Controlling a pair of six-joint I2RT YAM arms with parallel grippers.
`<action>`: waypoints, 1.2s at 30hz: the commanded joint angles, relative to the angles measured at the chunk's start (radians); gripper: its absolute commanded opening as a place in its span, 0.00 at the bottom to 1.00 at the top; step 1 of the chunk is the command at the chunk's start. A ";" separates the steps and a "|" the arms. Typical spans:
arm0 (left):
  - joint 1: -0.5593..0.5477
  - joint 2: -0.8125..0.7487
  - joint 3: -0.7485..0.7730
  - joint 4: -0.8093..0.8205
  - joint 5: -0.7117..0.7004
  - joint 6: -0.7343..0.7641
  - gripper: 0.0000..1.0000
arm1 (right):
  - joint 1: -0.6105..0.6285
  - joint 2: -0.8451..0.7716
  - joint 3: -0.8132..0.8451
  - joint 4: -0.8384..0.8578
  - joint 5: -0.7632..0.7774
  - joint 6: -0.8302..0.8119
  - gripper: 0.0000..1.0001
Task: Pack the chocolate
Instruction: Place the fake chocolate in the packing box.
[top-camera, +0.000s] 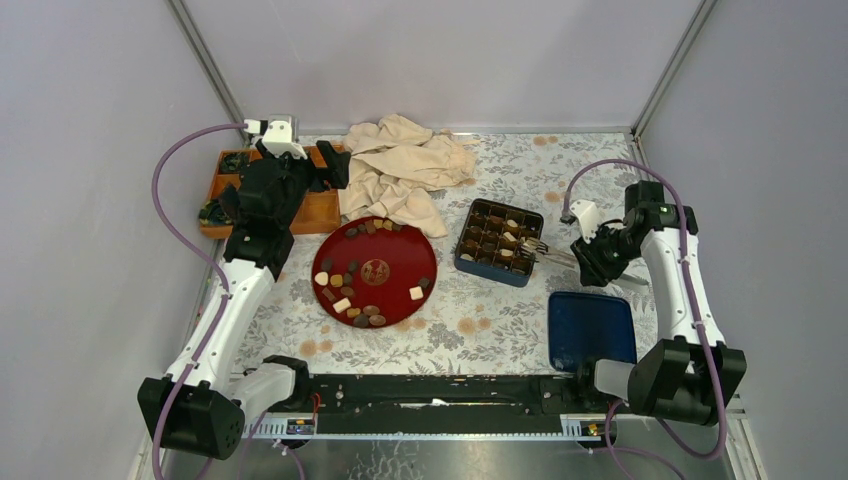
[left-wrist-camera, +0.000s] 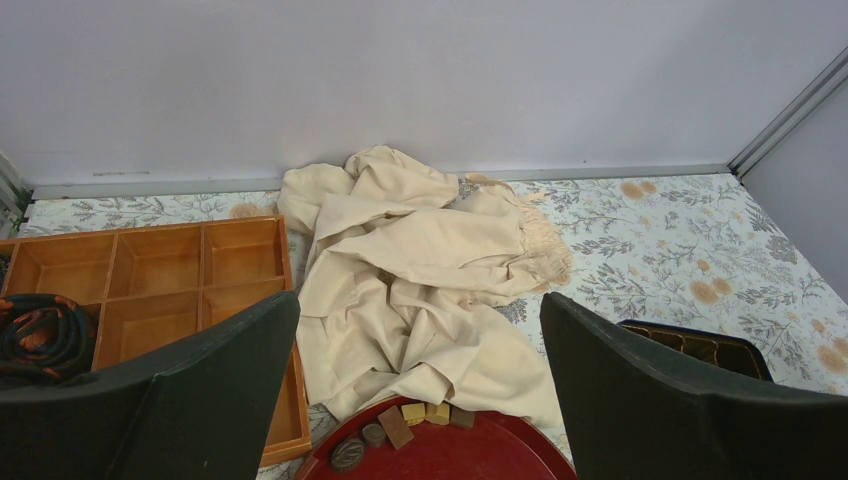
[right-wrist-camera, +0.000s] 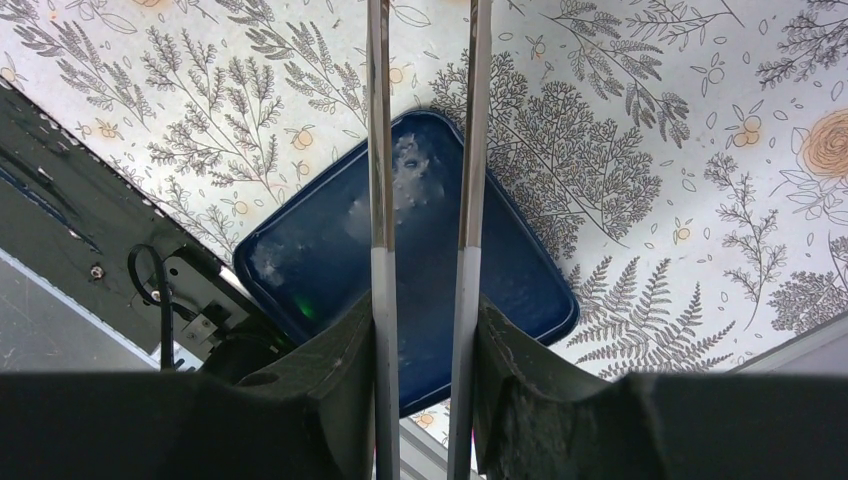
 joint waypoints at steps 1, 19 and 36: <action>-0.006 -0.008 -0.009 0.047 -0.002 0.005 0.99 | -0.004 0.020 -0.009 0.048 0.011 0.017 0.17; -0.006 -0.009 -0.010 0.047 -0.003 0.005 0.99 | -0.006 0.074 -0.012 0.087 0.011 0.039 0.42; -0.007 -0.007 -0.010 0.047 -0.001 0.002 0.99 | -0.005 0.063 0.037 0.053 -0.095 0.028 0.44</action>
